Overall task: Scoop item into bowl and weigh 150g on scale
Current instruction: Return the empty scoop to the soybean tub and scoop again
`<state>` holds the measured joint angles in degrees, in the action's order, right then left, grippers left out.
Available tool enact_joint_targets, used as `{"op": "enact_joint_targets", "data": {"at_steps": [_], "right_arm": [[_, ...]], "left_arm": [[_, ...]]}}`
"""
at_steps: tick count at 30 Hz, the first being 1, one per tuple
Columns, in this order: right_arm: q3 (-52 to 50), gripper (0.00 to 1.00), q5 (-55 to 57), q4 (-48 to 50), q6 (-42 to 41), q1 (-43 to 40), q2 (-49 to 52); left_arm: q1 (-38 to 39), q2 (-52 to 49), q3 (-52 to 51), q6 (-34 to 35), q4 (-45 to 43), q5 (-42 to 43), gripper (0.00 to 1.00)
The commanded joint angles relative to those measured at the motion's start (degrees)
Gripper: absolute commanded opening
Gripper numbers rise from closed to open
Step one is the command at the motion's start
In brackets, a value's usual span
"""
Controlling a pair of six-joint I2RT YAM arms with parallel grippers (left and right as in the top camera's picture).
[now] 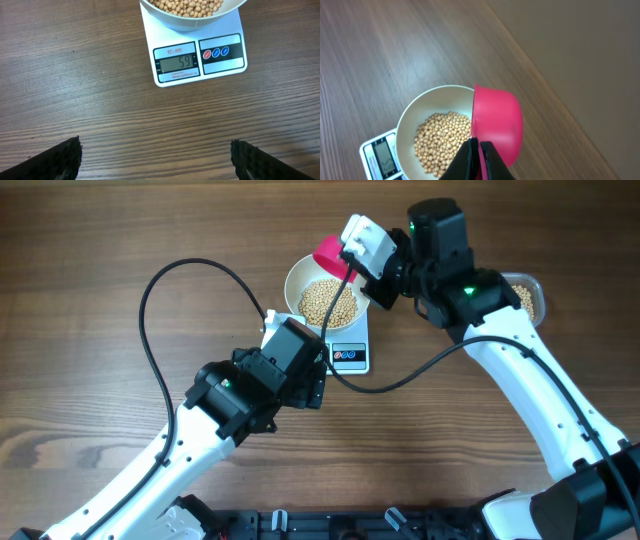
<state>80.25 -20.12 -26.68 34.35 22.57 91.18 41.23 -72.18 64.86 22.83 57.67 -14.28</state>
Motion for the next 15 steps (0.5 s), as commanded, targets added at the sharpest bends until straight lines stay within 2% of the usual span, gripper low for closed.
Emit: {"op": "enact_joint_targets", "data": {"at_steps": [1,2,5,7,11,15], "right_arm": [[0.44,0.04,1.01,3.23,-15.23,-3.56,-1.81],[0.44,0.04,0.83,4.35,-19.65,-5.88,-2.58],[0.44,0.04,1.14,4.92,-25.33,-13.42,-5.99],[0.57,0.04,9.20,1.60,-30.51,-19.34,-8.52],[2.58,0.04,28.06,-11.37,-29.83,-21.46,-9.22],[2.58,0.04,34.75,-19.65,-29.81,-21.46,-9.05]], "left_arm": [[-0.20,0.07,-0.26,0.11,0.02,-0.13,1.00],[-0.20,0.07,-0.26,0.11,0.02,-0.13,1.00],[-0.20,0.07,-0.24,0.11,0.02,-0.13,1.00],[-0.20,0.07,-0.24,0.11,0.02,-0.13,1.00],[-0.20,0.07,-0.24,0.11,0.02,-0.13,1.00],[-0.20,0.07,-0.26,0.11,0.02,-0.13,1.00]]}}
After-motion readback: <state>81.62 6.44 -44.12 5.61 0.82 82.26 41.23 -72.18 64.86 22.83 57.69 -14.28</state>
